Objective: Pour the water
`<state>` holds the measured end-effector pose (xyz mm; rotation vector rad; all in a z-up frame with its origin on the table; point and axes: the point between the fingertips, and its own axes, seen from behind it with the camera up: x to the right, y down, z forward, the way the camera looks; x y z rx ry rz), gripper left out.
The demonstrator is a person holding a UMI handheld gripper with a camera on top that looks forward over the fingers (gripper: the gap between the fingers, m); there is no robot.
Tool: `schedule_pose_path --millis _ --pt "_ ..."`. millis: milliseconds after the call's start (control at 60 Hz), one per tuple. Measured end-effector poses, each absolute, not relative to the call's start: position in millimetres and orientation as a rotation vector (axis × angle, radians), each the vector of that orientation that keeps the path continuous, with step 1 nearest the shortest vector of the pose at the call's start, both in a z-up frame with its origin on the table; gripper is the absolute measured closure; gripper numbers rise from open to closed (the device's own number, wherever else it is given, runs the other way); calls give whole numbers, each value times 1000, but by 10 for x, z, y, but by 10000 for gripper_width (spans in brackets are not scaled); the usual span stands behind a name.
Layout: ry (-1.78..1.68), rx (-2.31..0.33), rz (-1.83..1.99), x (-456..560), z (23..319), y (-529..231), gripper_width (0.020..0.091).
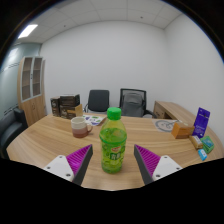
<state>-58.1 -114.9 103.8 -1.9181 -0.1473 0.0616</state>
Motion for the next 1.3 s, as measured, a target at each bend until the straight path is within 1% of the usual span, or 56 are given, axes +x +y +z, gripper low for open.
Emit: schedule_pose_path --millis 200,250,283,333,367,400,450,533,633,667,867,1017,1150,1250,1300 --pt "-88 -1879 -43 -577 917 -630 249" --pt "-71 -1878 -45 -586 885 -557 269" --pt "-54 -1876 -49 -570 872 -516 323" --pt "-33 -1870 -50 -557 847 -458 447" --pt "-34 -1876 -35 -590 800 -436 503" --pt "-29 -1862 -38 -573 818 -412 505" --pt "-25 -1846 -35 -579 820 -393 526" --pt "-29 -1819 -30 -578 827 -386 585" --pt "-35 -1798 -22 -581 849 -347 696" --pt "-39 -1789 -28 -572 852 -359 745" --pt "-56 -1796 -60 -581 845 -336 745" --pt "-158 -1874 -126 -669 819 -191 745" --pt "-406 -1916 -279 -787 841 149 746" --pt "-690 -1939 -489 -844 781 434 746" --pt "-815 -1910 -567 -876 798 575 745"
